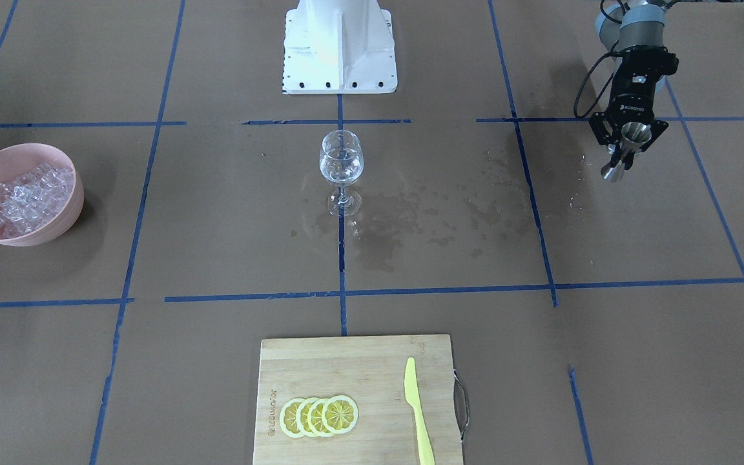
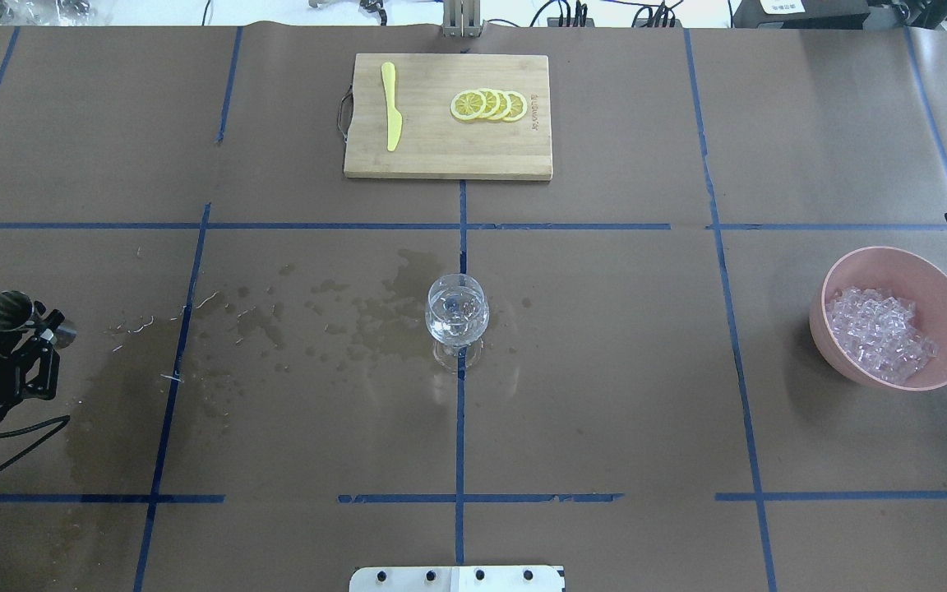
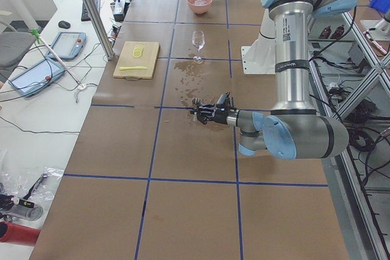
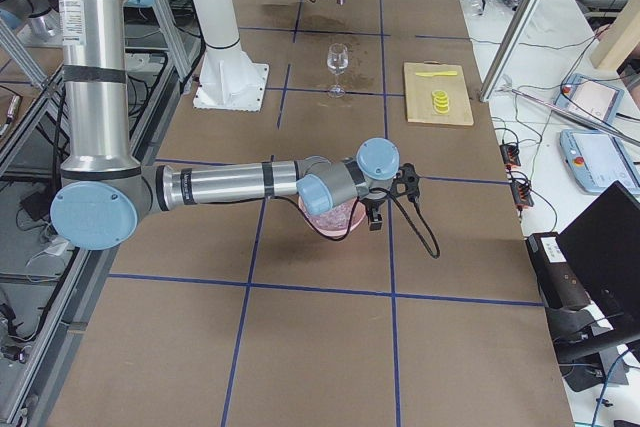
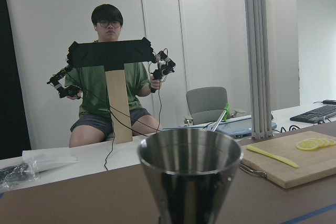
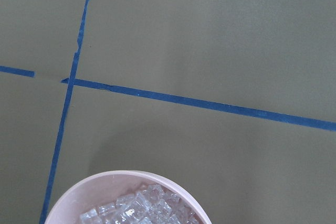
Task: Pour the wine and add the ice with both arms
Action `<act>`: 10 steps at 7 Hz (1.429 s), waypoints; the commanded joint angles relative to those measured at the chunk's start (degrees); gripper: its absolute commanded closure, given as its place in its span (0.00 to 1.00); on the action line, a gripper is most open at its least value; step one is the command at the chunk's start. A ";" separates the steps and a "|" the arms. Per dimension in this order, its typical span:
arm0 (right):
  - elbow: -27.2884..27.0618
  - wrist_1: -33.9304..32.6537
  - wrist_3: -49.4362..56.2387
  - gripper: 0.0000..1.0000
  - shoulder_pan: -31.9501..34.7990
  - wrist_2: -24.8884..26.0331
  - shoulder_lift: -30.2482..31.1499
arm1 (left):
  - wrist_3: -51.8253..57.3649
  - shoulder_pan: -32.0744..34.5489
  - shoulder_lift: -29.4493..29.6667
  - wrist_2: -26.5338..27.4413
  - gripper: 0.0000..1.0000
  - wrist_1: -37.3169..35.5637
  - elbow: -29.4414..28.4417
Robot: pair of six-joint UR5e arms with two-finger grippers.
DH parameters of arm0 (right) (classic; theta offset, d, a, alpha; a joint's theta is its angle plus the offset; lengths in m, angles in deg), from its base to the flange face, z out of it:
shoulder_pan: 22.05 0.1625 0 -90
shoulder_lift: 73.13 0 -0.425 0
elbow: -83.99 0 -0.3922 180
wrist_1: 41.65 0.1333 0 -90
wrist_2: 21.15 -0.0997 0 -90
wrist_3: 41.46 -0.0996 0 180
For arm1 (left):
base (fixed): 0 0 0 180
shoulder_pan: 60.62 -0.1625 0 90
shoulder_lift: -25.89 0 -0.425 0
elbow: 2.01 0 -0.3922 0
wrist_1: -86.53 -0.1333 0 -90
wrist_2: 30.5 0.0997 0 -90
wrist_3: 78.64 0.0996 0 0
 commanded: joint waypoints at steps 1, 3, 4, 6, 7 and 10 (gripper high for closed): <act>-0.08 0.08 0.00 0.00 0.08 0.02 0.15 | -9.05 -0.49 -0.37 -5.05 1.00 -2.21 -0.31; -0.08 0.08 0.00 0.00 0.08 0.02 0.50 | -18.99 -1.62 -0.37 -5.69 1.00 -3.17 -1.26; -0.08 0.00 0.00 0.00 -0.01 0.02 0.59 | -19.22 -2.16 -0.37 -5.25 1.00 -3.26 -1.45; -0.08 -0.01 0.00 0.00 -0.01 0.02 0.59 | -19.22 -2.95 -0.37 -5.07 1.00 -3.26 -2.15; -0.08 -0.01 0.00 0.00 -0.01 0.02 0.59 | -19.22 -3.21 -0.37 -4.99 0.94 -3.26 -2.41; 0.00 -0.01 0.00 0.00 -0.01 0.02 0.59 | -19.31 -3.30 -0.37 -4.72 0.89 -3.08 -2.42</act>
